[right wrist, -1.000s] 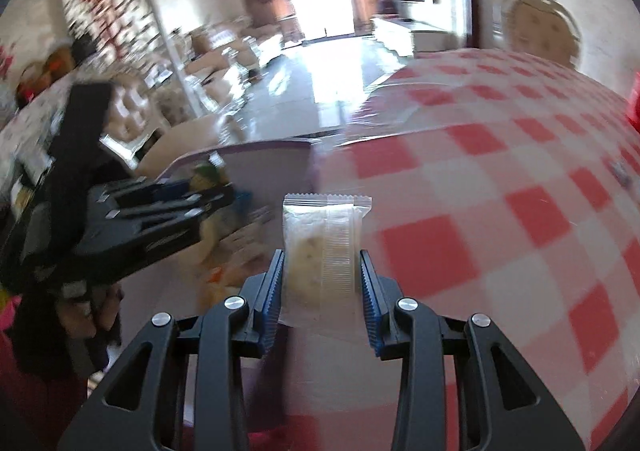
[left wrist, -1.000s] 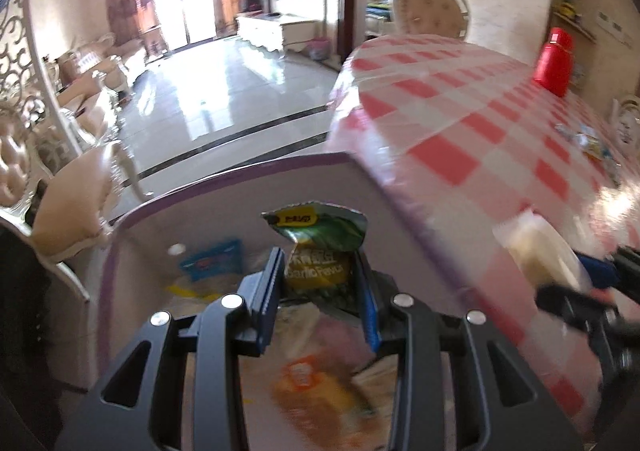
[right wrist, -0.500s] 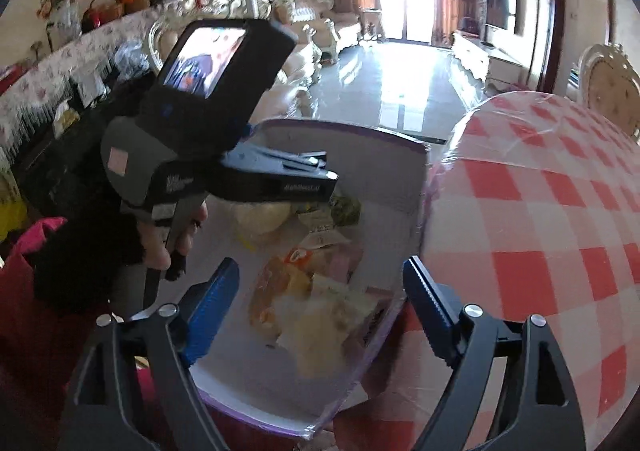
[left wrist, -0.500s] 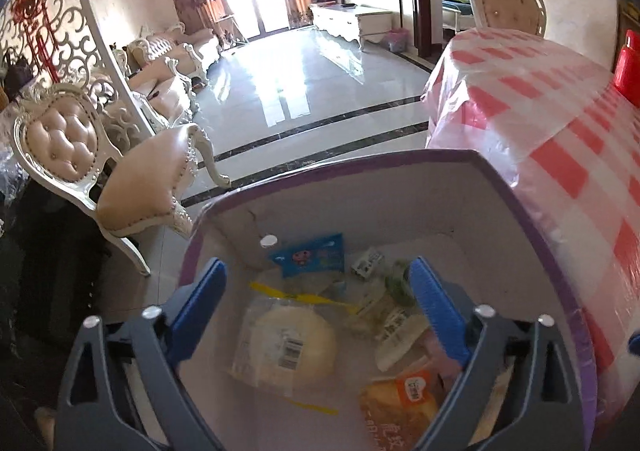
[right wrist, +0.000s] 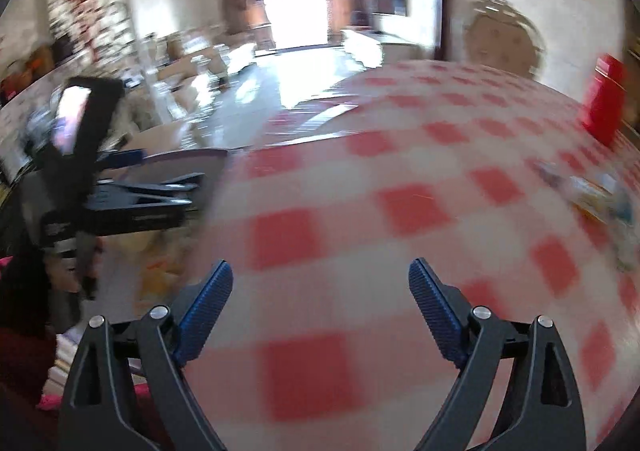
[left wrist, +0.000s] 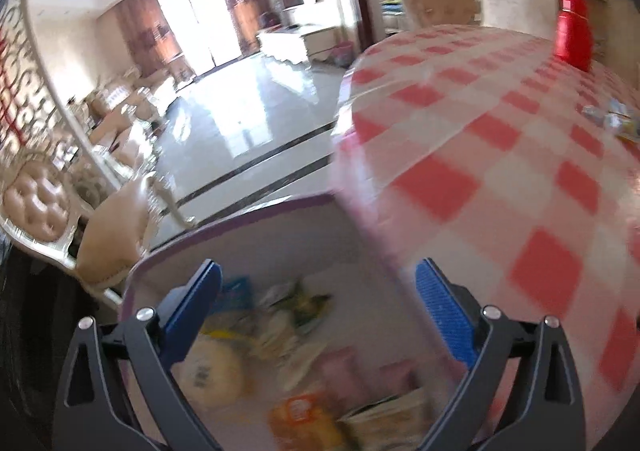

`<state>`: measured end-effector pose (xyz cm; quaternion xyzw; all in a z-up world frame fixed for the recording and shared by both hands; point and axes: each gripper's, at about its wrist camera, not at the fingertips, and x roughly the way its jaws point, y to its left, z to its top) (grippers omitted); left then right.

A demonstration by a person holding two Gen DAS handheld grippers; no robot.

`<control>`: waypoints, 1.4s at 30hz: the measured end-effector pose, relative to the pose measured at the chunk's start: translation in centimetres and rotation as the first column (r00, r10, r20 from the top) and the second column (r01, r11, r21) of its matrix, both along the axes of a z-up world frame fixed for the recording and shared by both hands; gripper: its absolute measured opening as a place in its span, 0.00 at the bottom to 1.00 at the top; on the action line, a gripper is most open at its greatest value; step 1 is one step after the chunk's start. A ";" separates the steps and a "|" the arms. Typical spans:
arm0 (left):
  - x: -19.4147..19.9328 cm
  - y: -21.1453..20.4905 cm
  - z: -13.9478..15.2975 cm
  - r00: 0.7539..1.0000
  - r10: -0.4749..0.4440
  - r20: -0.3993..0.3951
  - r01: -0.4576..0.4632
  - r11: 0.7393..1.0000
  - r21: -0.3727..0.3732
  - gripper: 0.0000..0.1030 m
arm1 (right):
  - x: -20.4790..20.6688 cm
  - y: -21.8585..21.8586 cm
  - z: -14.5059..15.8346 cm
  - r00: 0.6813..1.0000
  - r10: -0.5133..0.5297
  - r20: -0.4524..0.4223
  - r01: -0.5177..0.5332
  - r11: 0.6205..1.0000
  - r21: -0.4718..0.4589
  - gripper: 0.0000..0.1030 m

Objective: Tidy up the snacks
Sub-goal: 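Swing both open grippers back over the table toward the snacks, then grasp the white-green packet with the right gripper while the left grasps the yellow-orange snack bag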

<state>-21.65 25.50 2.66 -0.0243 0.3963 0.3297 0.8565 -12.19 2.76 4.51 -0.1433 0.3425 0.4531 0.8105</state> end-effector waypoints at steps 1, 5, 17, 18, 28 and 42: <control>1.2 -1.3 0.4 0.999 -0.046 0.011 0.046 0.999 -0.013 0.96 | 1.6 -2.0 -0.1 0.998 -0.055 -0.008 0.055 0.999 -0.001 0.85; 5.9 -5.5 1.2 0.978 -0.208 0.034 0.210 0.974 -0.087 0.96 | 6.1 -8.3 -0.8 0.973 -0.228 -0.024 0.228 0.974 -0.017 0.85; 22.6 -17.7 2.2 0.900 -0.323 0.294 0.415 0.844 -0.341 0.96 | 19.0 -23.4 -2.3 0.766 -0.636 -0.093 0.639 0.769 0.010 0.85; 24.0 -18.2 1.9 0.899 -0.278 0.337 0.396 0.844 -0.360 0.96 | 20.2 -23.2 -2.4 0.763 -0.640 -0.091 0.643 0.766 0.005 0.85; 25.0 -16.4 1.4 0.860 -0.133 0.492 0.365 0.835 -0.412 0.96 | 28.8 -17.7 -3.0 0.789 -0.614 -0.020 0.609 0.786 -0.108 0.85; 33.2 -25.2 -0.7 0.841 -0.480 0.248 0.540 0.771 -0.339 0.96 | 22.8 -26.6 -1.0 0.692 -0.718 -0.071 0.720 0.694 0.012 0.48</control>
